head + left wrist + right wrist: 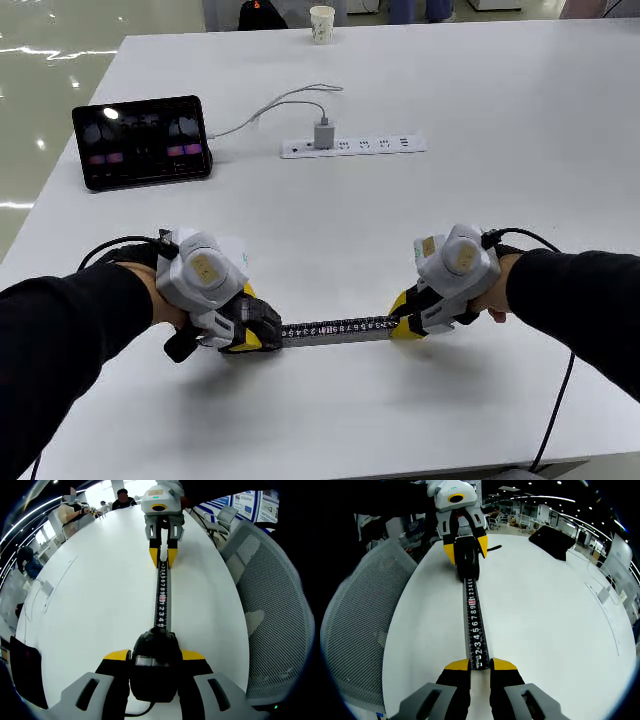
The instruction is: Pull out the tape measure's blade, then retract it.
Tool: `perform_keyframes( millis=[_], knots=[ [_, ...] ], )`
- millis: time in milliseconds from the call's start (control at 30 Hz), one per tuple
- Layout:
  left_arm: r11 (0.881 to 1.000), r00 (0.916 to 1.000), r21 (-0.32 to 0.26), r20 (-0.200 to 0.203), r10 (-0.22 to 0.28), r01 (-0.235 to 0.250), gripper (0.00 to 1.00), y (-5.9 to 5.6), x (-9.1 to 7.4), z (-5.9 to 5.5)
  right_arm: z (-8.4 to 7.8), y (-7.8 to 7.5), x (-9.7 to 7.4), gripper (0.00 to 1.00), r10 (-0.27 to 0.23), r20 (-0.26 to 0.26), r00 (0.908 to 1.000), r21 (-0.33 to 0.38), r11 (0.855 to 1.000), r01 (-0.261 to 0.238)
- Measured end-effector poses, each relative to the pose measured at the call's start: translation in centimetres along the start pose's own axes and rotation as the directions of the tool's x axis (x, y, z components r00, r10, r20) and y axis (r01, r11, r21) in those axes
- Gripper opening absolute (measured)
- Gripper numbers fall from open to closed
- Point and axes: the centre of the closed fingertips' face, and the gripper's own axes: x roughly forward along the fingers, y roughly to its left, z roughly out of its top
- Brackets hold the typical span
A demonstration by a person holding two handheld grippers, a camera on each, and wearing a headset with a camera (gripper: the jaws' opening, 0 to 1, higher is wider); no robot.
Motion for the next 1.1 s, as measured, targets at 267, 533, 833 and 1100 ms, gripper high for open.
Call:
perform_keyframes(
  millis=[267, 533, 833, 1100],
  knots=[
    [1.0, 1.0, 0.004, 0.0, 0.0, 0.0, 0.31, 0.0, 0.1, 0.0, -0.4, 0.0, -0.4, 0.1, -0.003, -0.002, 1.0, -0.001, 1.0, 0.003],
    [1.0, 1.0, 0.004, 0.0, -0.005, 0.005, 0.31, -0.1, 0.0, 0.1, -0.9, 0.0, -0.7, 0.1, -0.004, -0.009, 1.0, 0.0, 1.0, 0.004],
    [1.0, 1.0, 0.006, -0.003, -0.005, 0.005, 0.31, -0.1, 0.0, 0.1, -1.4, 0.0, -1.1, 0.1, -0.006, -0.014, 0.9999, 0.0, 1.0, 0.006],
    [1.0, 1.0, 0.008, -0.003, -0.005, 0.005, 0.31, -0.1, 0.0, 0.1, -2.0, -0.2, -1.5, 0.1, -0.012, -0.016, 0.9998, 0.005, 1.0, 0.012]
  ],
)
